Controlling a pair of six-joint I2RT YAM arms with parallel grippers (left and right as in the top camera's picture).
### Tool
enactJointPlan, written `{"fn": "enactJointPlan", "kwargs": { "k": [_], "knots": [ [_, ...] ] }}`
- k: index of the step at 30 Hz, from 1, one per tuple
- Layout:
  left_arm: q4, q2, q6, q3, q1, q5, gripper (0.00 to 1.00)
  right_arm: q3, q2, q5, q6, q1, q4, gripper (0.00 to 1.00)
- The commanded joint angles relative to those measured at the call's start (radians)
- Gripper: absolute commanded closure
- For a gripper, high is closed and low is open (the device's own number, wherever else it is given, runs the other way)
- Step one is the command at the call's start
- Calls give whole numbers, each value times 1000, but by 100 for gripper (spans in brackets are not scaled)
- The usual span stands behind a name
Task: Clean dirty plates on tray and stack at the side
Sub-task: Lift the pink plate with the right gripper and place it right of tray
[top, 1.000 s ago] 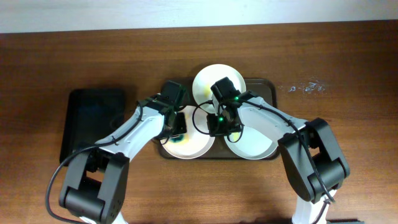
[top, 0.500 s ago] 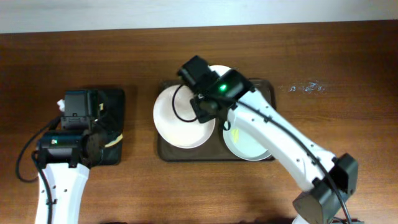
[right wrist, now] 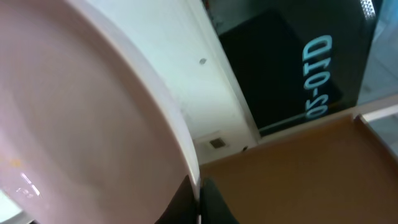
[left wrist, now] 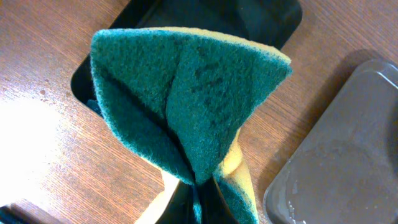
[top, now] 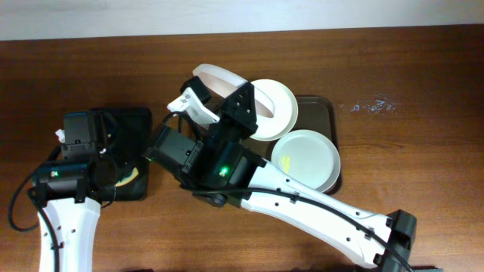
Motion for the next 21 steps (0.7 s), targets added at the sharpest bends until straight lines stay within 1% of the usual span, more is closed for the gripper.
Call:
{"fn": "enactJointPlan", "kwargs": {
  "k": [1, 2, 3, 4, 6, 7, 9, 10, 11, 13, 14, 15, 17, 18, 19, 20, 21],
  "knots": [
    [2, -12, 33, 11, 4, -11, 100, -37, -2, -607, 406, -138, -112, 96],
    [3, -12, 32, 3, 4, -10, 100, -104, 39, -1092, 343, -291, -141, 96],
    [6, -12, 32, -2, 4, -10, 100, -108, 46, -1172, 369, -353, -177, 96],
    [9, -11, 32, -3, 4, -10, 100, -107, 38, -1199, 430, -411, -188, 96],
    [11, -11, 32, -3, 4, -11, 100, -82, -13, -1308, 441, -597, -192, 96],
    [10, -11, 32, -3, 4, -10, 100, -81, -29, -1332, 440, -700, -195, 96],
    [10, -11, 32, -3, 4, -10, 100, -95, -24, -1347, 440, -947, -218, 96],
    [10, -11, 32, -3, 4, -10, 100, -130, -8, -1357, 439, -1116, -209, 96],
    [10, -11, 32, -3, 4, -10, 100, -152, 6, -1366, 438, -1197, -187, 96],
    [12, -11, 32, -3, 4, -6, 100, -242, 34, -1468, 413, -1386, -64, 96],
    [16, -11, 32, -3, 4, -3, 100, -298, 45, -1547, 413, -1458, 16, 96],
    [18, -10, 32, -3, 4, -3, 100, -372, 66, -1624, 408, -1531, 132, 96],
    [19, -10, 32, -3, 4, -3, 100, -429, 88, -1651, 390, -1567, 216, 96],
    [25, -9, 32, -3, 4, -3, 100, -446, 102, -1666, 351, -1564, 249, 96],
    [34, -9, 32, -3, 4, -3, 100, -446, 107, -1680, 333, -1543, 264, 81],
    [36, -9, 32, -3, 4, -3, 100, -443, 107, -1680, 323, -1511, 266, 37],
    [35, -9, 32, -3, 4, -3, 100, -429, 101, -1680, 325, -1489, 245, 33]
  ]
}}
